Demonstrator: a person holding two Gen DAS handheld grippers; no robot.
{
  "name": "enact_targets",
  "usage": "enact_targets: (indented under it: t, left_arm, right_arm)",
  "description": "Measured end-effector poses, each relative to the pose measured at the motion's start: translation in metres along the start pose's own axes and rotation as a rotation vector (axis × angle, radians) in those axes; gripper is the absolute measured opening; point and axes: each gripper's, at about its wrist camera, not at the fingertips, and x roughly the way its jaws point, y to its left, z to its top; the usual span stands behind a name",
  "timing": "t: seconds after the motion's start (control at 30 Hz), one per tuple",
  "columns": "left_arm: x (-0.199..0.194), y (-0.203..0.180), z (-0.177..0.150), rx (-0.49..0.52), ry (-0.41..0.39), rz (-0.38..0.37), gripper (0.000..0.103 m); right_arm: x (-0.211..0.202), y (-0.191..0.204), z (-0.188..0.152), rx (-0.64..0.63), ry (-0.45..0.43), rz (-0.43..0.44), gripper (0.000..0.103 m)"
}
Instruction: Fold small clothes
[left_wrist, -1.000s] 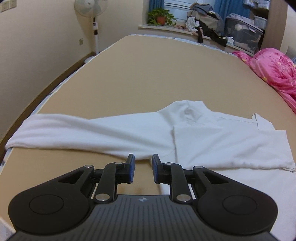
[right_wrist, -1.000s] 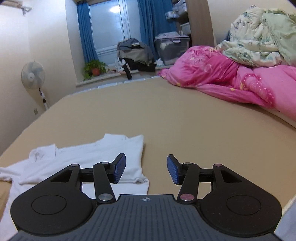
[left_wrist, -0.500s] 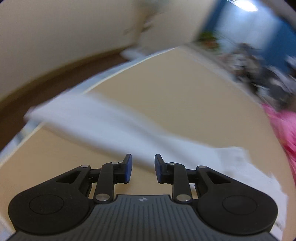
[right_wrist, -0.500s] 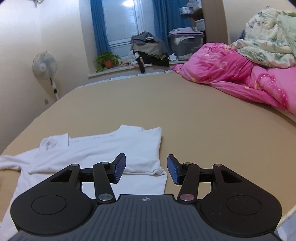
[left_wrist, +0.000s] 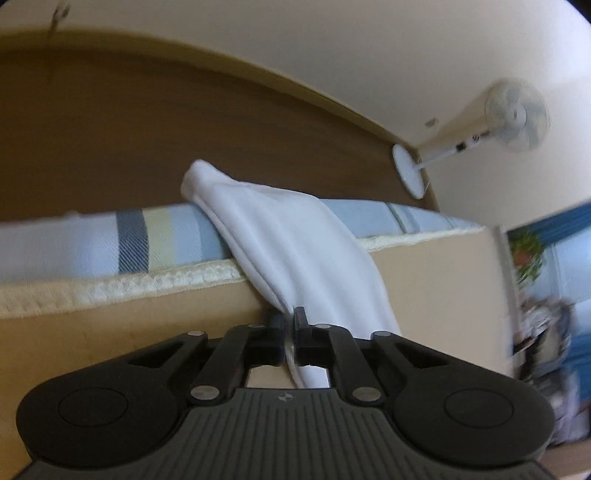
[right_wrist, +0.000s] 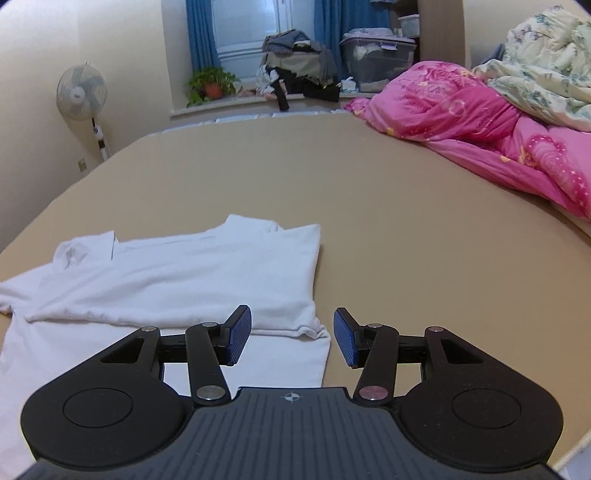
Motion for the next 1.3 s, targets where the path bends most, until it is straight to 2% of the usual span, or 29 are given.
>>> enact_targets:
  t: [0.1, 0.13, 0.17, 0.2, 0.27, 0.33, 0.37, 0.4, 0.43, 0.47, 0.5, 0.53, 0.57, 0.6, 0.63, 0.67, 0.7, 0.77, 0.83, 0.9, 0.97, 1.13, 1.3]
  left_arm:
    - [-0.014, -0.033, -0.014, 0.117, -0.066, 0.101, 0.004]
    - [-0.025, -0.051, -0.024, 0.182, -0.112, 0.123, 0.003]
    - [-0.036, -0.068, -0.039, 0.25, -0.155, 0.107, 0.003]
    - [-0.049, -0.091, -0.058, 0.336, -0.203, 0.069, 0.003]
    - [-0.082, -0.142, -0.112, 0.548, -0.301, -0.057, 0.003]
    - [-0.116, -0.183, -0.186, 0.758, -0.354, -0.216, 0.003]
    - [-0.132, -0.198, -0.23, 0.863, -0.346, -0.318, 0.004]
    - [-0.142, -0.208, -0.272, 0.949, -0.295, -0.42, 0.007]
    - [-0.147, -0.213, -0.313, 1.025, -0.196, -0.522, 0.035]
    - [-0.145, -0.217, -0.356, 1.134, -0.01, -0.632, 0.076]
    - [-0.14, -0.22, -0.393, 1.274, 0.175, -0.71, 0.076]
    - [-0.141, -0.216, -0.42, 1.378, 0.214, -0.715, 0.056]
    - [-0.144, -0.212, -0.436, 1.441, 0.149, -0.662, 0.053]
    - [-0.144, -0.21, -0.435, 1.436, 0.133, -0.648, 0.053]
    - [-0.14, -0.21, -0.424, 1.392, 0.158, -0.654, 0.054]
    - [-0.132, -0.212, -0.404, 1.312, 0.191, -0.641, 0.053]
    - [-0.129, -0.212, -0.389, 1.257, 0.192, -0.608, 0.053]
    - [-0.11, -0.219, -0.355, 1.172, 0.145, -0.519, 0.053]
    - [-0.089, -0.223, -0.327, 1.129, 0.105, -0.396, 0.05]
    - [-0.074, -0.23, -0.304, 1.098, 0.099, -0.281, 0.05]
    - [-0.056, -0.235, -0.281, 1.073, 0.127, -0.209, 0.05]
    - [-0.048, -0.238, -0.265, 1.064, 0.166, -0.187, 0.05]
    - [-0.058, -0.237, -0.271, 1.082, 0.165, -0.205, 0.05]
  right_arm:
    - [0.004, 0.005, -0.001, -0.019, 0.013, 0.012, 0.052]
    - [0.004, 0.007, -0.001, -0.028, 0.016, 0.018, 0.052]
    - [0.005, 0.008, -0.001, -0.035, 0.017, 0.021, 0.052]
    - [0.005, 0.01, -0.001, -0.042, 0.019, 0.024, 0.051]
    - [0.007, 0.014, -0.001, -0.056, 0.023, 0.03, 0.051]
    - [0.008, 0.017, -0.002, -0.068, 0.026, 0.032, 0.047]
    - [0.008, 0.018, -0.003, -0.072, 0.026, 0.032, 0.044]
    - [0.009, 0.019, -0.003, -0.074, 0.027, 0.029, 0.043]
    - [0.01, 0.019, -0.003, -0.073, 0.03, 0.026, 0.043]
    - [0.011, 0.019, -0.004, -0.07, 0.034, 0.021, 0.043]
    - [0.012, 0.018, -0.004, -0.066, 0.04, 0.015, 0.043]
    - [0.013, 0.018, -0.004, -0.061, 0.044, 0.011, 0.043]
    - [0.013, 0.017, -0.004, -0.056, 0.048, 0.006, 0.043]
    - [0.014, 0.016, -0.004, -0.05, 0.051, 0.003, 0.043]
    - [0.013, 0.016, -0.004, -0.048, 0.052, 0.004, 0.043]
    - [0.013, 0.017, -0.004, -0.049, 0.051, 0.007, 0.043]
    - [0.012, 0.018, -0.004, -0.057, 0.047, 0.015, 0.043]
    - [0.012, 0.023, -0.003, -0.078, 0.041, 0.028, 0.043]
    - [0.018, 0.028, -0.003, -0.096, 0.05, 0.046, 0.043]
    - [0.028, 0.036, -0.003, -0.112, 0.073, 0.072, 0.043]
    - [0.04, 0.045, -0.005, -0.135, 0.095, 0.091, 0.043]
    - [0.054, 0.058, -0.002, -0.164, 0.101, 0.121, 0.043]
    - [0.059, 0.042, 0.015, -0.048, 0.063, 0.127, 0.043]
